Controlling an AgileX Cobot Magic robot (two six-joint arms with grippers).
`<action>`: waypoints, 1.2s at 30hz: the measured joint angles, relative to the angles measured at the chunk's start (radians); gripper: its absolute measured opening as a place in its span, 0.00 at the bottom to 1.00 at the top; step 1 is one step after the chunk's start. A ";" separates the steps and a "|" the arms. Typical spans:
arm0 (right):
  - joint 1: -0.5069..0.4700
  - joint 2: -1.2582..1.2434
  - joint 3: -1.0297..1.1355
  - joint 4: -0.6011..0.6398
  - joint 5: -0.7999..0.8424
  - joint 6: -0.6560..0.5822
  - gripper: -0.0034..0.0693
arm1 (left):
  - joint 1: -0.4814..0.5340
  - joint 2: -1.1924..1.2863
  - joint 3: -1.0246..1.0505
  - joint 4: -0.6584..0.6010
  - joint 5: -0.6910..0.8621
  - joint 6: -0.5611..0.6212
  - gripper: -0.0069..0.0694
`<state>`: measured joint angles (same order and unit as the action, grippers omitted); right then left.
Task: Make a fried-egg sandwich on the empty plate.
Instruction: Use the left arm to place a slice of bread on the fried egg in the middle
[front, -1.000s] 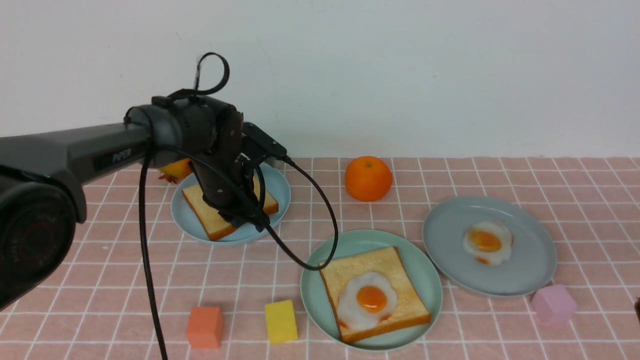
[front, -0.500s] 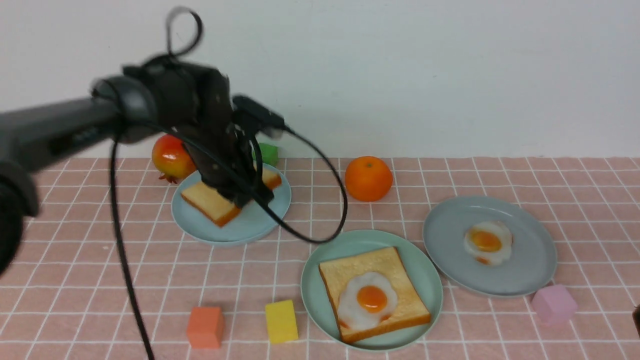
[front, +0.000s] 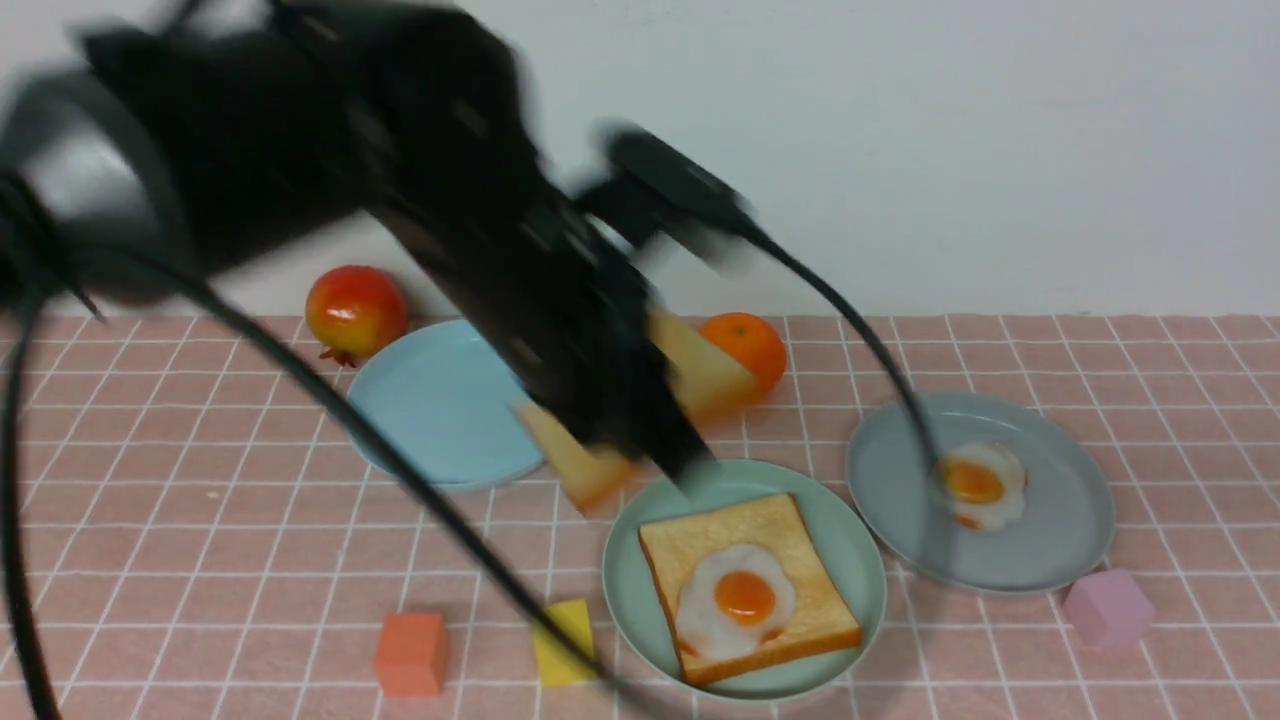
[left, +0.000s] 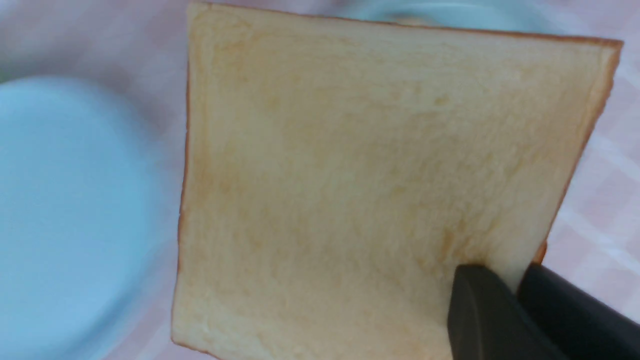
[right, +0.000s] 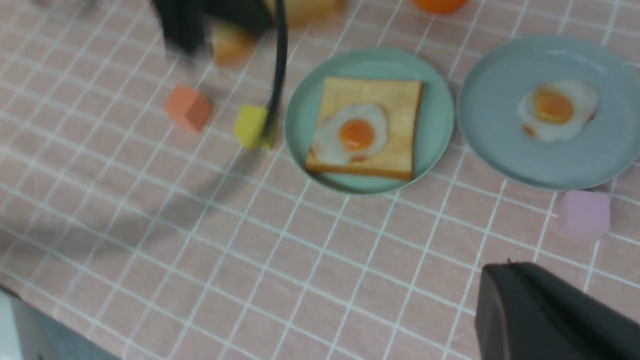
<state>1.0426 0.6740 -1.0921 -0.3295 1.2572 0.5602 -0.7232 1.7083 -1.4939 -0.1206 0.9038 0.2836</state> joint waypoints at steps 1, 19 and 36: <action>0.000 -0.032 0.007 -0.006 0.000 0.017 0.07 | -0.045 0.020 0.008 0.009 -0.005 0.013 0.19; 0.000 -0.216 0.103 0.002 0.000 0.117 0.07 | -0.146 0.193 0.018 0.129 -0.145 0.109 0.19; 0.000 -0.217 0.103 0.004 0.000 0.118 0.08 | -0.146 0.250 0.018 0.169 -0.172 -0.034 0.18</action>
<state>1.0426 0.4566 -0.9892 -0.3259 1.2572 0.6784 -0.8689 1.9579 -1.4757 0.0484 0.7320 0.2491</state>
